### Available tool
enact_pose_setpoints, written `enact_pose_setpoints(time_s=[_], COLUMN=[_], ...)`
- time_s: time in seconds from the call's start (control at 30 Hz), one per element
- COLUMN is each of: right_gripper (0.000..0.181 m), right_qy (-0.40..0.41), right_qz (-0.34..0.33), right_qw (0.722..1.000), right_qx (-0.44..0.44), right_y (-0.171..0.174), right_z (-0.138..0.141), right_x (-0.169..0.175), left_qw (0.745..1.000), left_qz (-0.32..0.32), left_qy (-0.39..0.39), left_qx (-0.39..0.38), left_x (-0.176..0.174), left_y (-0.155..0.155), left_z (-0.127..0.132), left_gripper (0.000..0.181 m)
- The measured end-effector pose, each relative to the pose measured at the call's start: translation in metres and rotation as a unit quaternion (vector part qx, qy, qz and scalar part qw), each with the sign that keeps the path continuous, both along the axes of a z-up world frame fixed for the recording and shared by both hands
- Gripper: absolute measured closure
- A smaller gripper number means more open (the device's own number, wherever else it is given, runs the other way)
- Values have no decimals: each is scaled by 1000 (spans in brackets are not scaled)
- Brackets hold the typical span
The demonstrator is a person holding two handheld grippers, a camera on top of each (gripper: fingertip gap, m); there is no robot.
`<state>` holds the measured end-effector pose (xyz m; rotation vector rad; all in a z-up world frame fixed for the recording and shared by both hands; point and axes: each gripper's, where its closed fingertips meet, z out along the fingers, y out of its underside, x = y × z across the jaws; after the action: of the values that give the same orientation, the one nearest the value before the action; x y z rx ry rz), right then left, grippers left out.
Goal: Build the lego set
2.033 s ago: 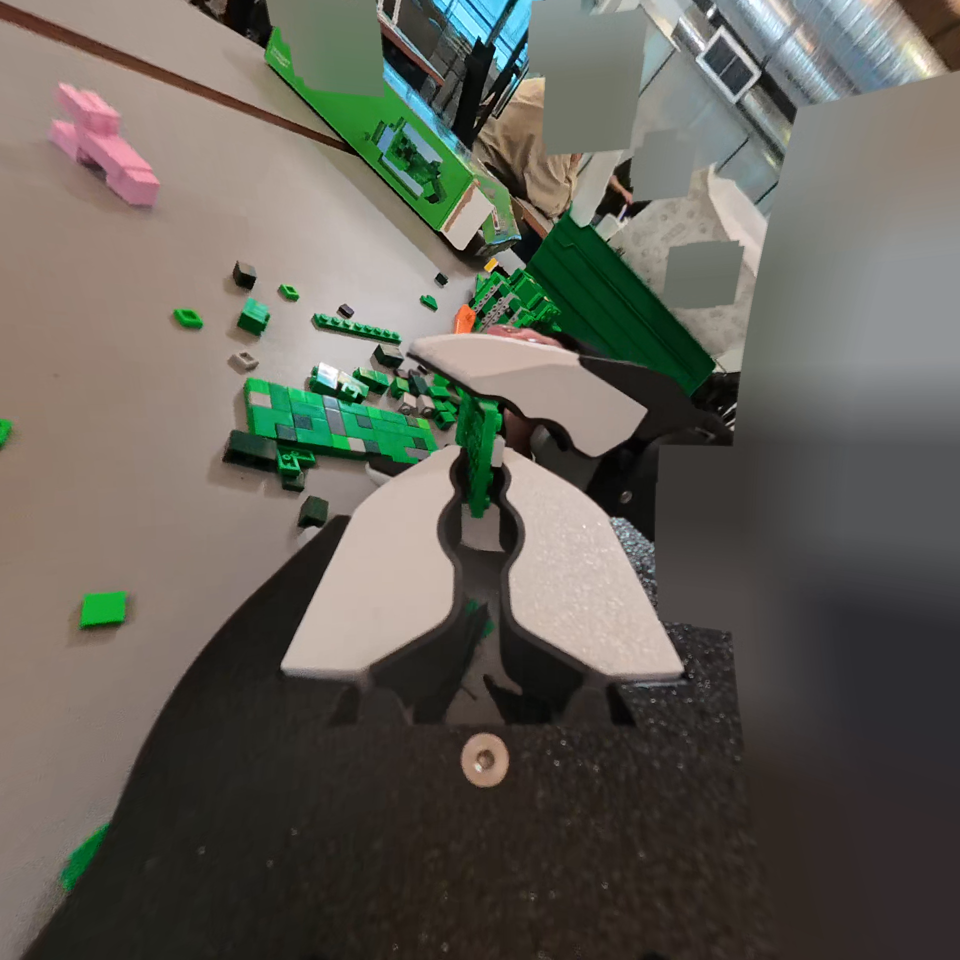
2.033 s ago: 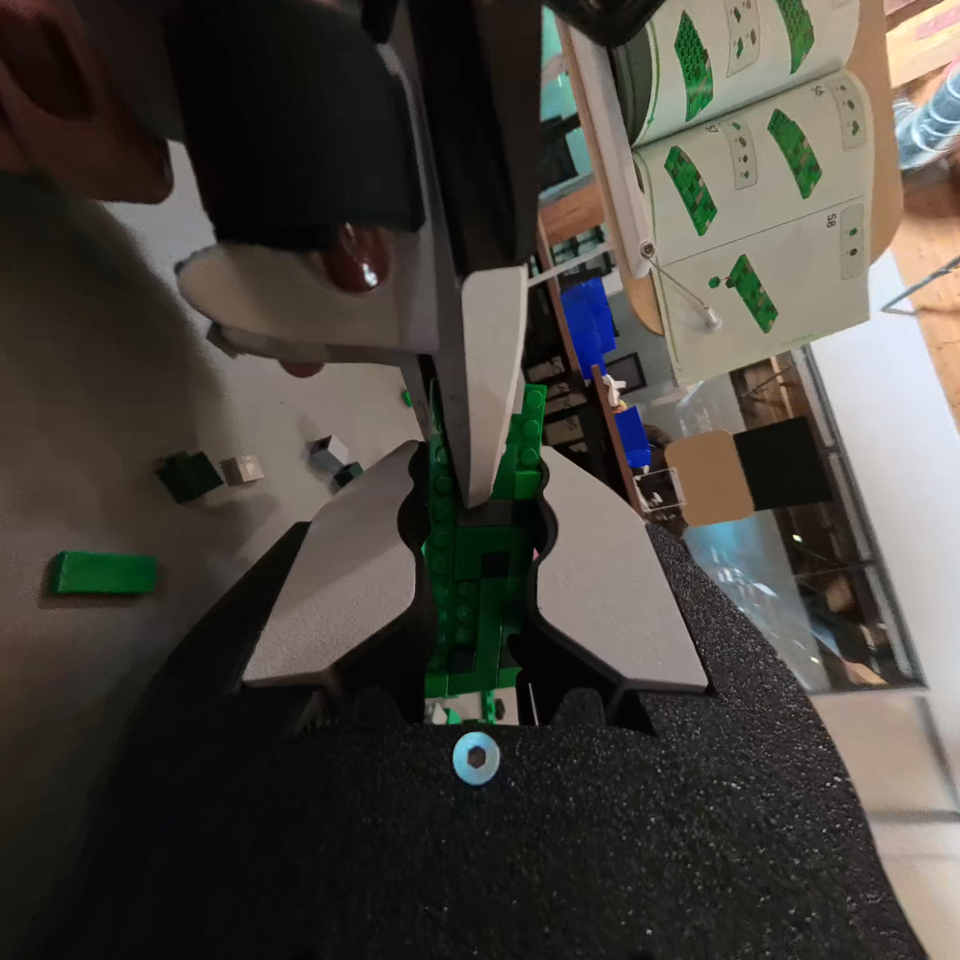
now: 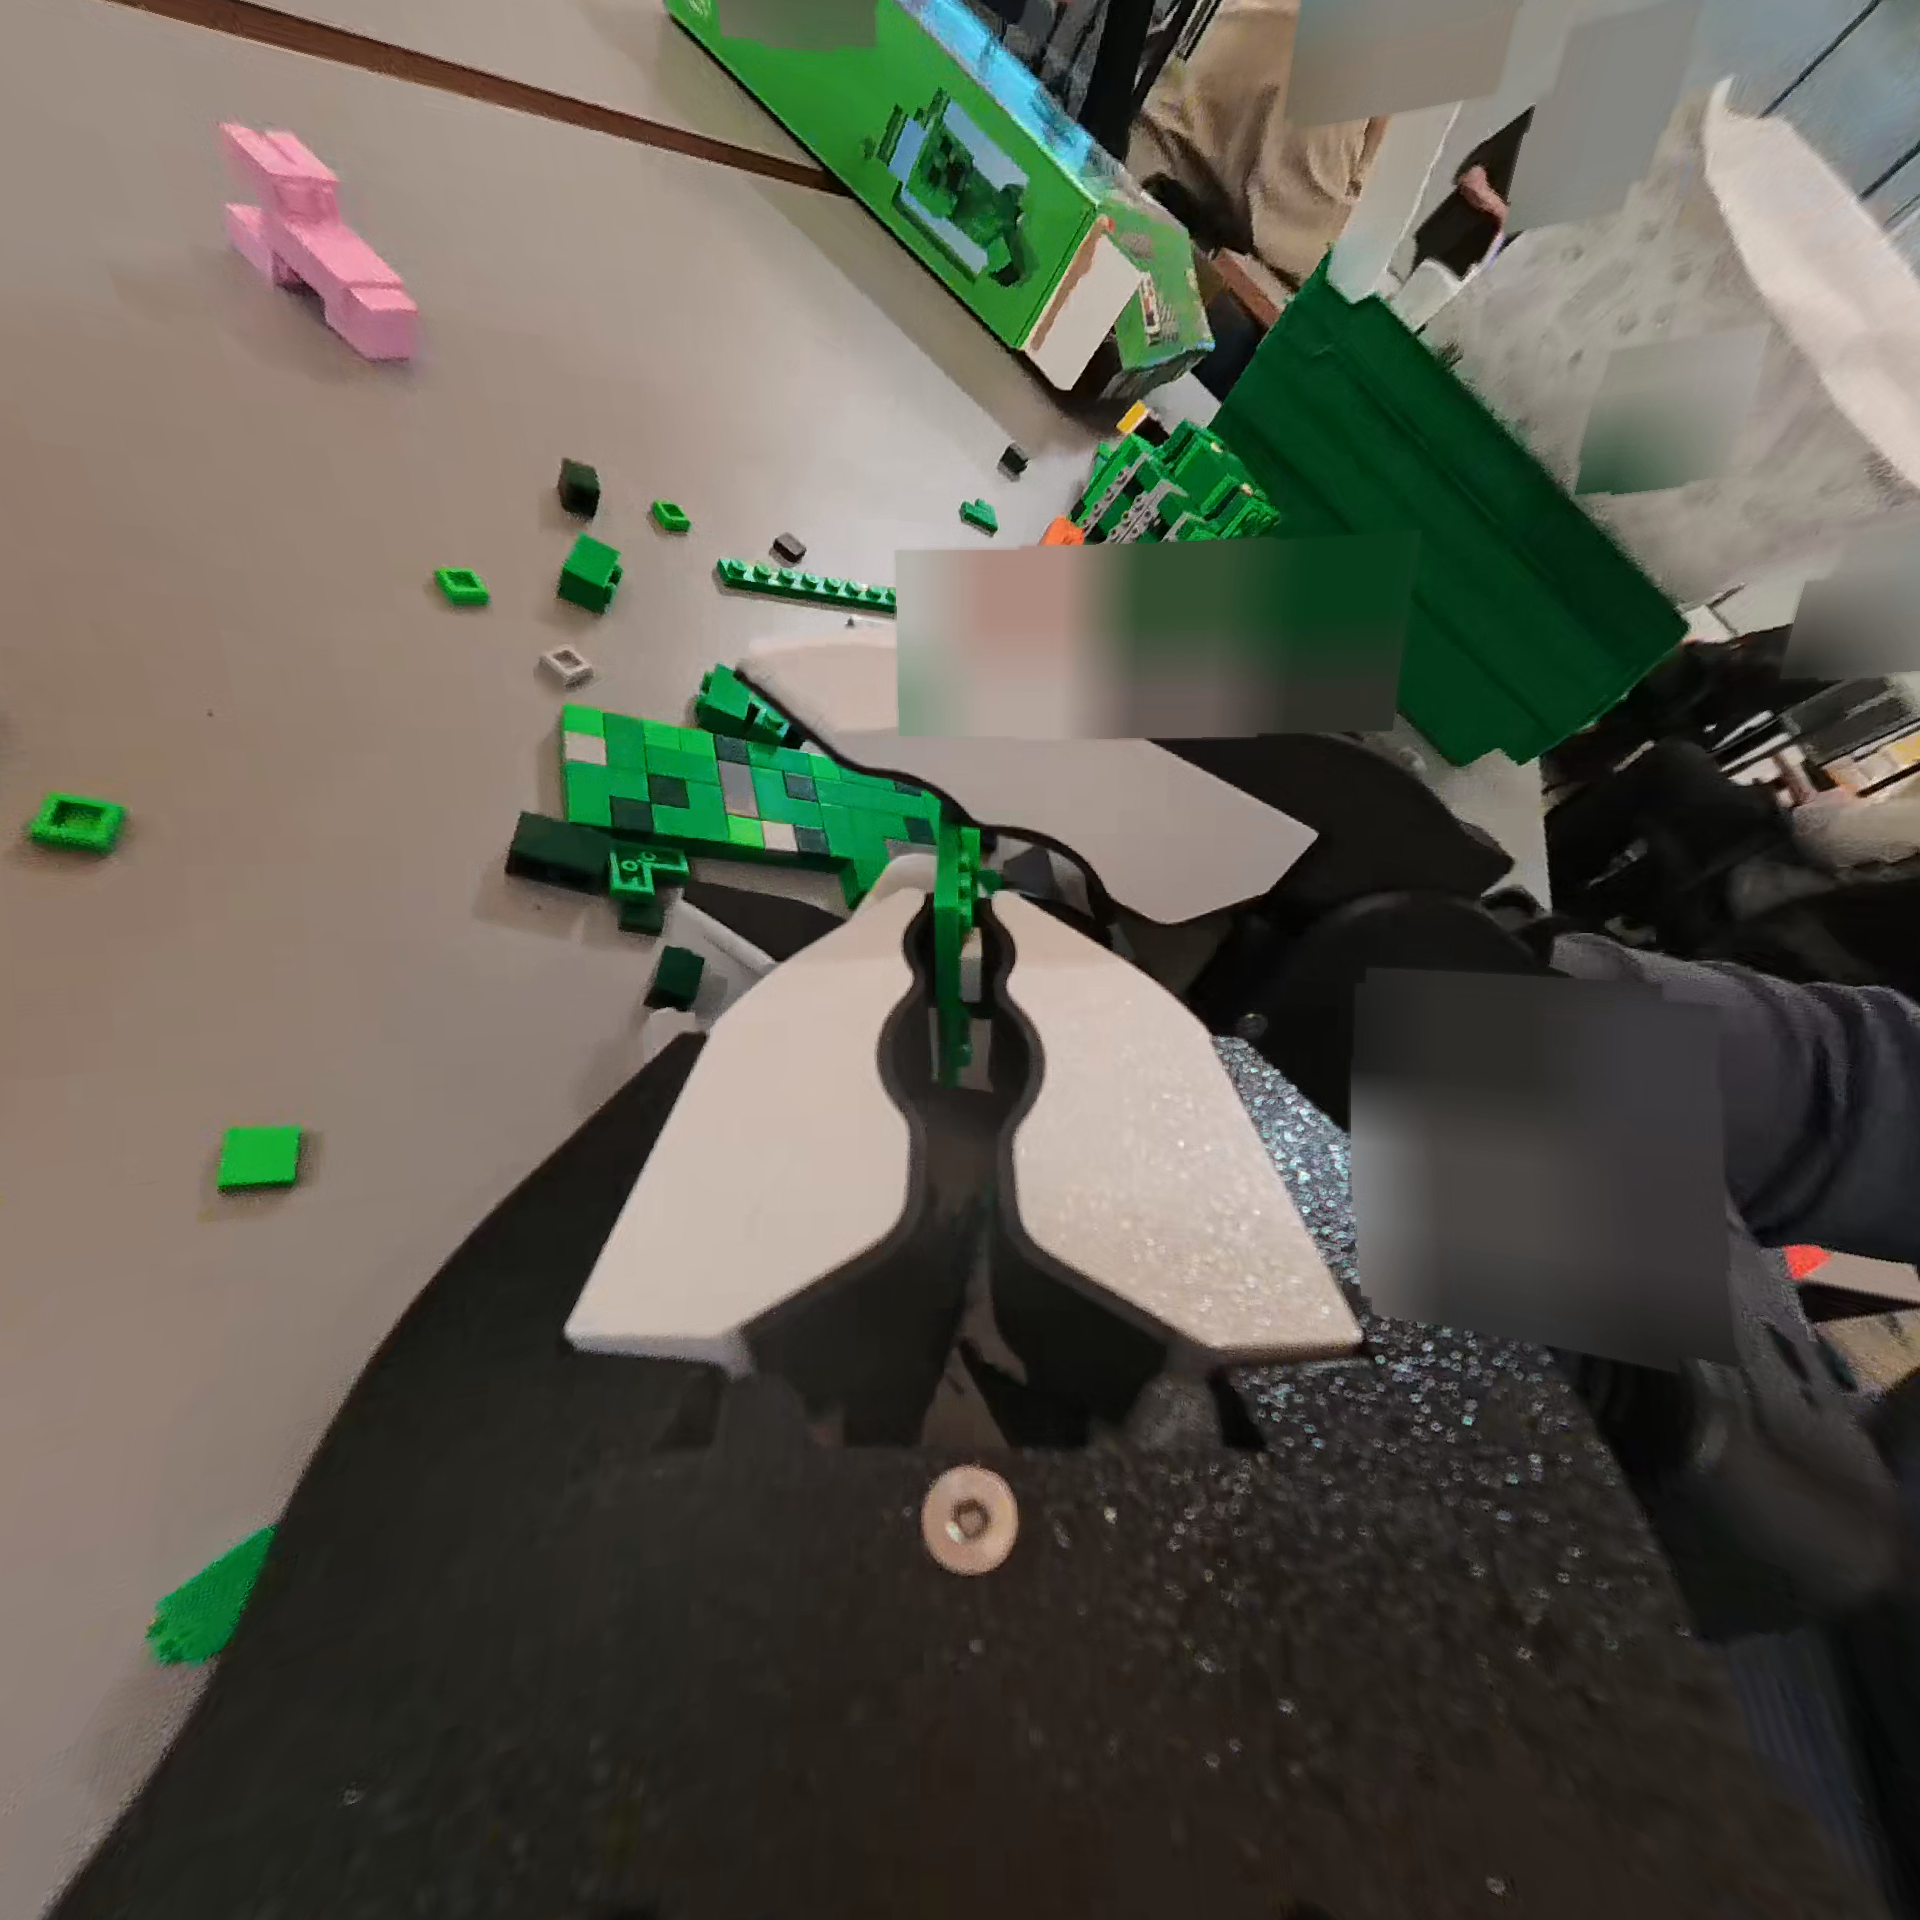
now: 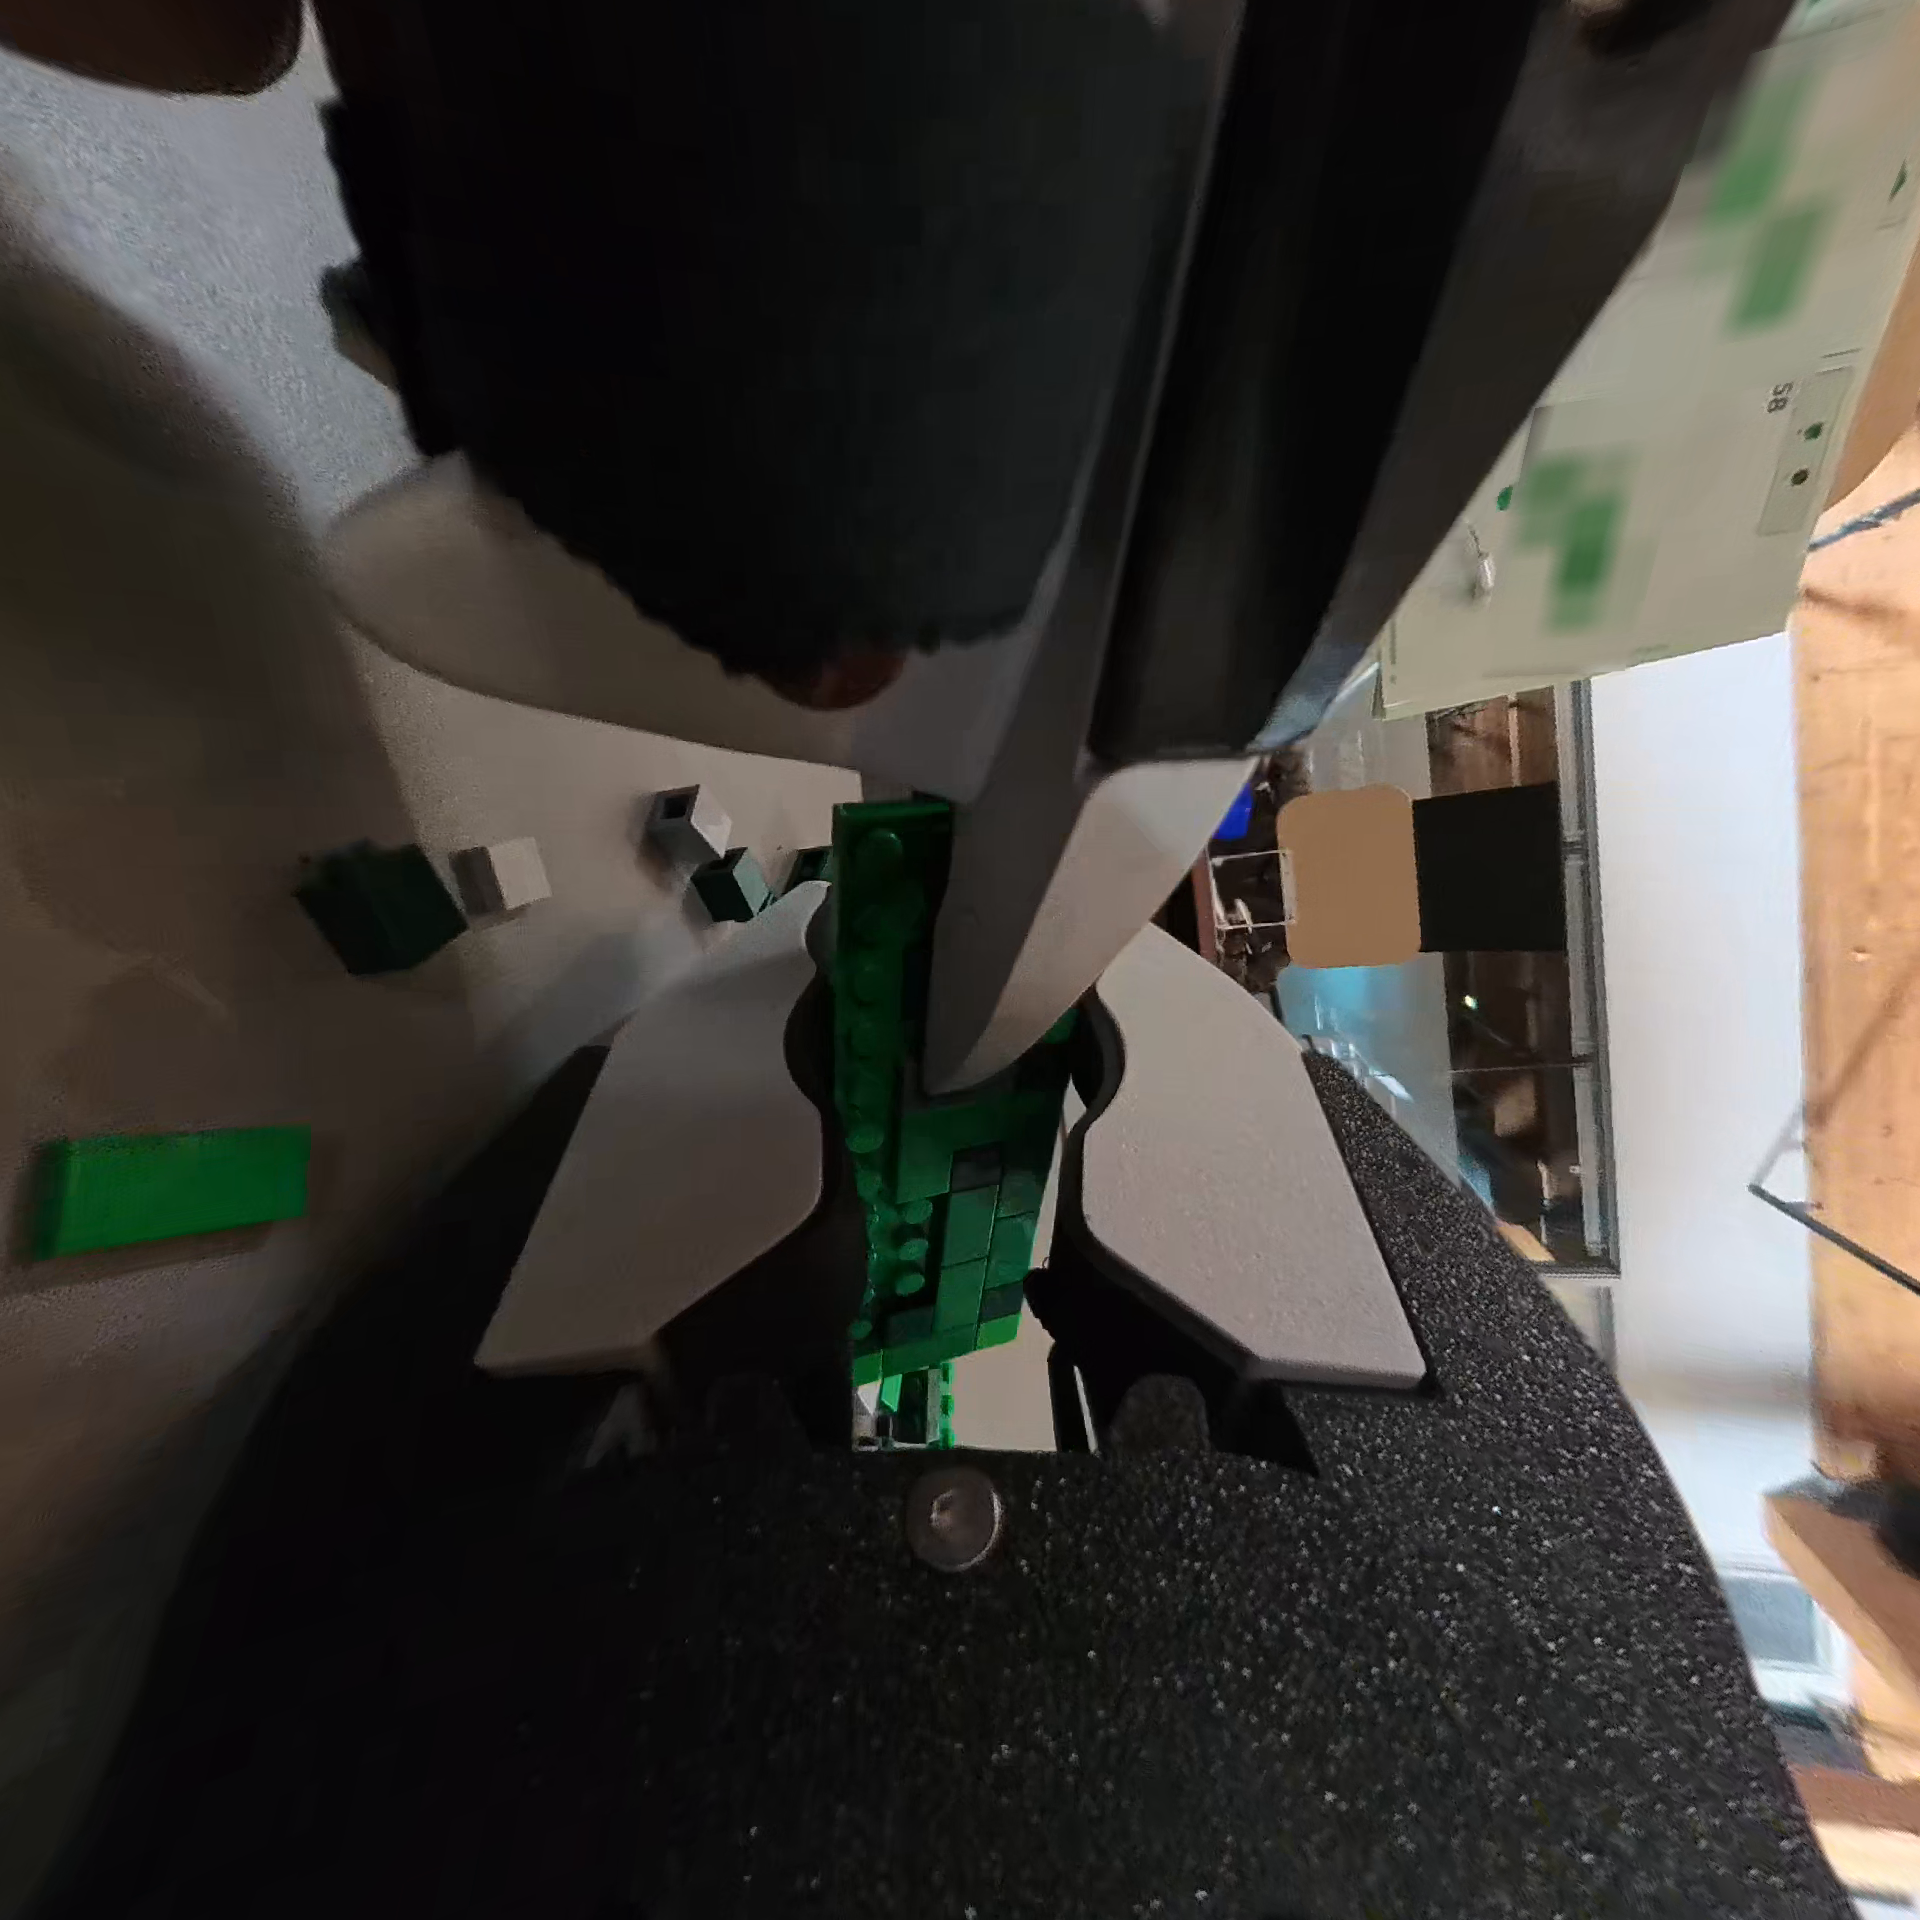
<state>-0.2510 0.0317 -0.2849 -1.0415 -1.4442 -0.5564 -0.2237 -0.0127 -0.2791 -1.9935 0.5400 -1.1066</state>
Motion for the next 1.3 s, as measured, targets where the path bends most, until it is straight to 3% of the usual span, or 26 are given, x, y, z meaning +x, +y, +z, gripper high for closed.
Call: enact_pose_setpoints(time_s=[0.33,0.6,1.0,1.03,1.07,1.13,1.3], right_gripper=[141,142,143,157,159,160,158], right_qy=[13,-55,-61,-64,-62,-50,-40], right_qz=[17,-47,-38,-32,-26,-22,-15], right_qw=[999,991,986,984,980,983,991], right_qx=[-23,111,151,161,186,174,124], right_y=[-2,9,8,5,3,3,4], right_z=[-2,15,22,24,30,30,19], right_x=[-3,2,0,-1,-1,-1,-1], left_qw=[999,995,984,983,977,969,978], left_qz=[-18,12,6,6,13,1,7], left_qy=[22,-86,-153,-159,-189,-216,-177], left_qx=[27,-40,-89,-91,-98,-120,-110], left_x=[0,-1,-2,-3,-7,-9,-7], left_y=[-2,3,2,2,5,4,4], left_z=[0,7,13,13,18,20,14], left_gripper=[175,173,172,172,176,176,175])
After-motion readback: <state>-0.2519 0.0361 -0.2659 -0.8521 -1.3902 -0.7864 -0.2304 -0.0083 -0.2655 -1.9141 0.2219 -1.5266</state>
